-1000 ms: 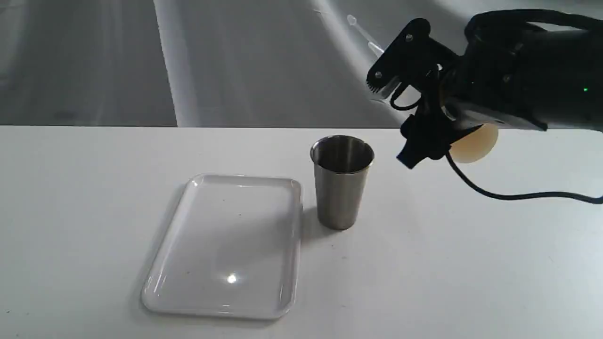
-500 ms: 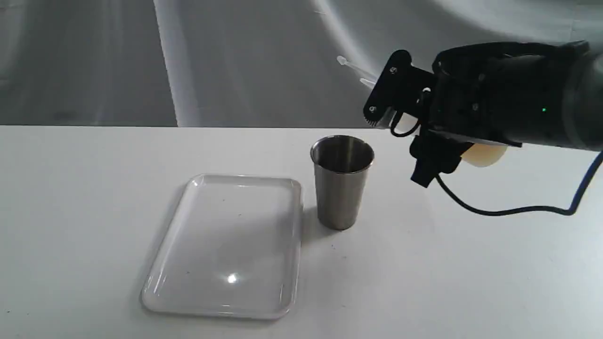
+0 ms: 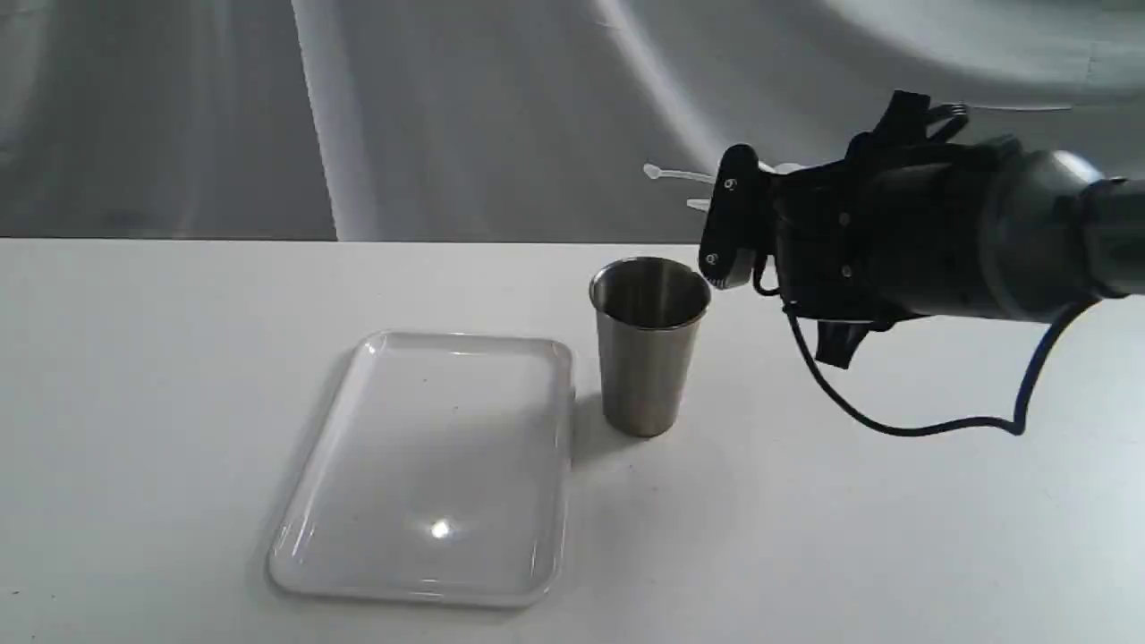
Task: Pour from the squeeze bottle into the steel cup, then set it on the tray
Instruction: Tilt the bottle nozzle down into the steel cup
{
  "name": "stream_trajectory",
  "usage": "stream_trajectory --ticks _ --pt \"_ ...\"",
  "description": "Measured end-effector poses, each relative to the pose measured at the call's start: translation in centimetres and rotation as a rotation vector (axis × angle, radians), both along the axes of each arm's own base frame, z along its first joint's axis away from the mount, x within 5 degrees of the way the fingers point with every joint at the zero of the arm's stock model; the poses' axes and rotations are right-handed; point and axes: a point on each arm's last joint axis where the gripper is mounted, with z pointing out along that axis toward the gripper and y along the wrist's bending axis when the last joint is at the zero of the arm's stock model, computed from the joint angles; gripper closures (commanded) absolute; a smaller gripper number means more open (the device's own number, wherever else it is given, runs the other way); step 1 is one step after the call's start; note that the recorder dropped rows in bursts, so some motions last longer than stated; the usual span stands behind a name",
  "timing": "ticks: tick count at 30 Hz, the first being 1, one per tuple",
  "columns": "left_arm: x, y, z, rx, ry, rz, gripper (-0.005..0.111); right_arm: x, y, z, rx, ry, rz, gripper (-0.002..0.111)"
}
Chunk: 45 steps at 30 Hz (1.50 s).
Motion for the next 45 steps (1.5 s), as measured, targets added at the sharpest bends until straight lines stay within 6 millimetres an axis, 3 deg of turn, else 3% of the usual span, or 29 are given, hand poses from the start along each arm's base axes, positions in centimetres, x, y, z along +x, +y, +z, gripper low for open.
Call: stream_trajectory --ticks 10,20,27,32,45 --pt "0.0 0.0 0.0 0.0 0.0 0.0 0.098 0.5 1.3 -1.3 -0.076 -0.003 0.056 0.056" --pt "0.0 0.0 0.0 0.0 0.0 0.0 0.098 0.5 1.5 -1.2 -0.11 -0.015 0.062 0.056" --pt "0.0 0.0 0.0 0.0 0.0 0.0 0.098 1.3 1.7 -2.3 -0.138 -0.003 0.038 0.056" --pt "0.0 0.0 0.0 0.0 0.0 0.0 0.098 2.4 1.9 -1.8 -0.144 -0.039 0.002 0.056" --pt "0.0 0.0 0.0 0.0 0.0 0.0 0.098 2.4 1.7 -1.7 -0.166 -0.044 -0.033 0.056"
